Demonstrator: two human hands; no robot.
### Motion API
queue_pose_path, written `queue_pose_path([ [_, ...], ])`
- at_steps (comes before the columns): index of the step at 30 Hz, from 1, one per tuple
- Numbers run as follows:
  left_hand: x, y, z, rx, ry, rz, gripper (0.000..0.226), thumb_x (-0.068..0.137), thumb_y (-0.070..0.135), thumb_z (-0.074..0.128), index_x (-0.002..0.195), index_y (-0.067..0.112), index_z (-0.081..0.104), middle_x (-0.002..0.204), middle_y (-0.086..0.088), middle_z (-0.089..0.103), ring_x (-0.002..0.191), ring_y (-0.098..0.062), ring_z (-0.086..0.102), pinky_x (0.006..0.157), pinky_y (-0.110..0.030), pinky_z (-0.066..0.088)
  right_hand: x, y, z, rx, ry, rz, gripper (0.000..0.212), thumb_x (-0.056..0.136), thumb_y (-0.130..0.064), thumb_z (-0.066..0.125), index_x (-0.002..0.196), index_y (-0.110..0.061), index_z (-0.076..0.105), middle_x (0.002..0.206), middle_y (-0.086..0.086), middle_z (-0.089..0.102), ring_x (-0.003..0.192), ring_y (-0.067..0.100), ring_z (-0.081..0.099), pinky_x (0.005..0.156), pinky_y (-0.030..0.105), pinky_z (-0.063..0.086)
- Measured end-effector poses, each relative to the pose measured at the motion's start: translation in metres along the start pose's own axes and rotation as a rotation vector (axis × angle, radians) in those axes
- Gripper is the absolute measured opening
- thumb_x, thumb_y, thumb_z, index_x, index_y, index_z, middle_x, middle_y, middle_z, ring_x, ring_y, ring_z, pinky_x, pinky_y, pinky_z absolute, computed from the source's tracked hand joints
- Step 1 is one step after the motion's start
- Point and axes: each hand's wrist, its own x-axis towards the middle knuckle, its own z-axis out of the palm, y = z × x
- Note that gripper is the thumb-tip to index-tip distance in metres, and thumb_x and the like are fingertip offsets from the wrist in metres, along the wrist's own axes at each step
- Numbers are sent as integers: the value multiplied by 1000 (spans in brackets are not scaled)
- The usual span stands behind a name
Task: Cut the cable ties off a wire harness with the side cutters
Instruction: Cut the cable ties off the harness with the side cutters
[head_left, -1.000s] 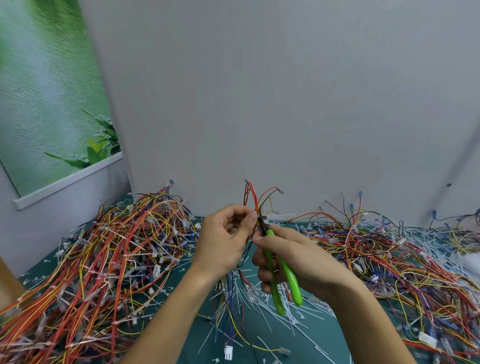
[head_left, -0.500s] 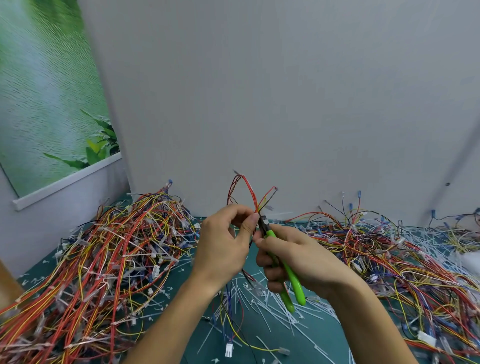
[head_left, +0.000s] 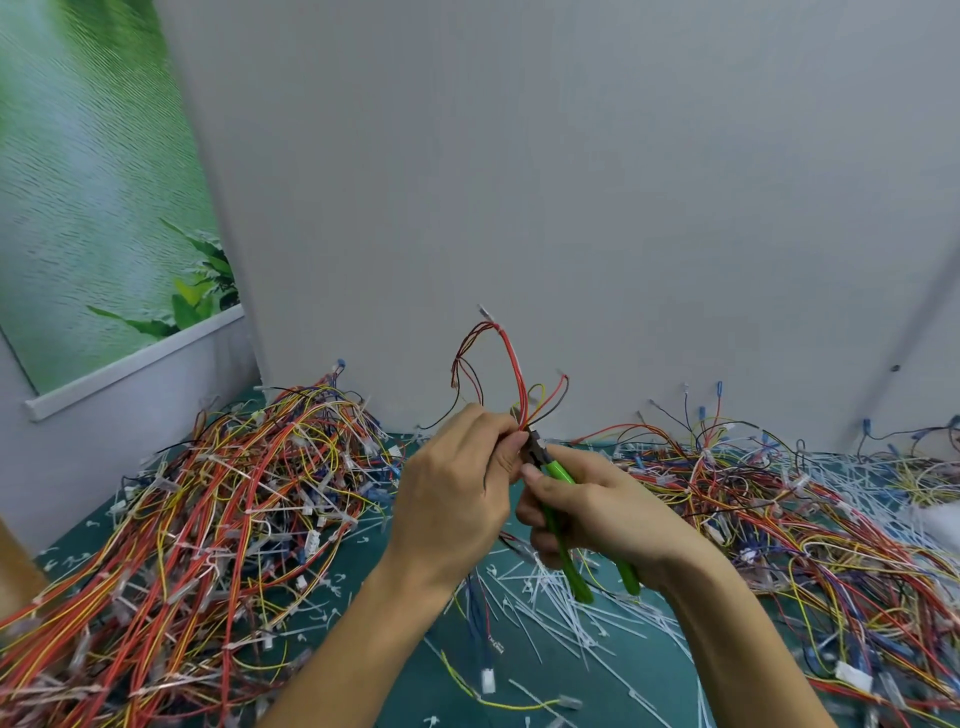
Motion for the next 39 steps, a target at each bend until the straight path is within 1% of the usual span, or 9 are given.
queue_pose_path([
  [6,0,1,-2,10,-7,17,10,99,14,65,104,6,69,92,0,65,78,-17,61,64,-37,53,2,3,4,-132,50,-56,26,106,-29,57,83,-18,49,61,1,38,50,20,38,48,29,37],
  [10,0,-1,-1,-1,-11,0,9,98,13,66,103,6,69,91,1,65,77,-15,61,64,-35,53,2,3,1,-224,72,-77,22,103,-30,61,85,-20,53,63,2,49,53,21,49,51,34,46],
  [15,0,1,0,-20,-18,-22,7,98,13,66,102,8,70,90,2,65,78,-13,61,65,-32,53,1,3,-3,-375,76,-113,8,93,-26,61,93,-20,56,74,8,65,63,29,67,66,46,60],
  [19,0,0,0,-57,-17,-32,6,98,13,66,101,8,69,90,2,64,78,-15,61,67,-34,52,3,4,0,-307,94,-90,14,96,-27,62,86,-21,54,63,2,52,52,23,52,51,37,48],
  [22,0,-1,0,-76,-18,-43,7,98,14,66,101,9,69,90,3,64,79,-14,62,67,-35,52,3,4,2,-291,106,-77,17,100,-26,62,85,-23,53,59,1,47,49,22,45,50,34,44],
  [29,-1,-1,2,-114,-40,-121,8,100,21,64,100,14,68,89,8,63,79,-8,60,62,-22,47,-1,0,3,-295,83,-62,11,92,-26,62,88,-19,54,61,-1,53,50,24,56,51,36,51],
  [34,-1,-1,5,-187,-69,-240,9,99,24,65,96,16,68,80,10,65,70,-4,61,61,-14,42,-4,-3,1,-208,33,12,22,88,-24,63,100,-7,54,75,9,59,61,29,65,61,46,61],
  [37,-1,1,5,-231,-60,-282,8,97,23,67,93,16,68,76,12,66,68,0,60,62,-6,39,-4,-2,2,-239,45,14,9,95,-20,60,93,-14,54,69,3,57,54,24,59,53,39,56],
  [39,0,1,5,-271,-47,-313,7,96,23,68,92,17,69,77,13,67,74,-2,62,64,-7,42,-2,-1,3,-241,65,24,14,101,-20,57,89,-18,52,61,-2,51,49,19,51,47,32,48],
])
